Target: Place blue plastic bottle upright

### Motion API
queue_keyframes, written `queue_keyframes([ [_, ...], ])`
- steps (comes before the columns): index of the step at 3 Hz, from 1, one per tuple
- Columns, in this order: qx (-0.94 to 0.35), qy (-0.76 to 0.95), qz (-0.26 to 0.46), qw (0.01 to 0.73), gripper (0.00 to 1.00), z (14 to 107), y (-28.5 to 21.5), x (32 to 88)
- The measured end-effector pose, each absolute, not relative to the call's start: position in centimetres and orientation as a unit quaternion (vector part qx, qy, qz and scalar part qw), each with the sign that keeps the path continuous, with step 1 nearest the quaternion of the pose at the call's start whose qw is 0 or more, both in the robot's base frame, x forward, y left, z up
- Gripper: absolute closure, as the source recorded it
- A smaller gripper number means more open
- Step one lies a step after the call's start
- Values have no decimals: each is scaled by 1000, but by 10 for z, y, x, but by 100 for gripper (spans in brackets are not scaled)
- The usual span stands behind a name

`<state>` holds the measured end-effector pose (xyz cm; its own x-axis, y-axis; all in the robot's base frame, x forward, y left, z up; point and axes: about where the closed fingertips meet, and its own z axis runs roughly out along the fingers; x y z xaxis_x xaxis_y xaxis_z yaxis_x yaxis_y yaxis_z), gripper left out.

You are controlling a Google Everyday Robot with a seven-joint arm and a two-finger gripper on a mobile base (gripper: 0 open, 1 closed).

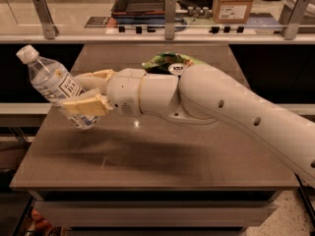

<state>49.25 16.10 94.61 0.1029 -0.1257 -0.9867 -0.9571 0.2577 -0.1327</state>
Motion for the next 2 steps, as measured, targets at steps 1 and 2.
queue_keyframes([
  [1, -459, 558, 391, 571, 100, 937, 161, 499],
  [2, -431, 571, 400, 573, 100, 927, 160, 503],
])
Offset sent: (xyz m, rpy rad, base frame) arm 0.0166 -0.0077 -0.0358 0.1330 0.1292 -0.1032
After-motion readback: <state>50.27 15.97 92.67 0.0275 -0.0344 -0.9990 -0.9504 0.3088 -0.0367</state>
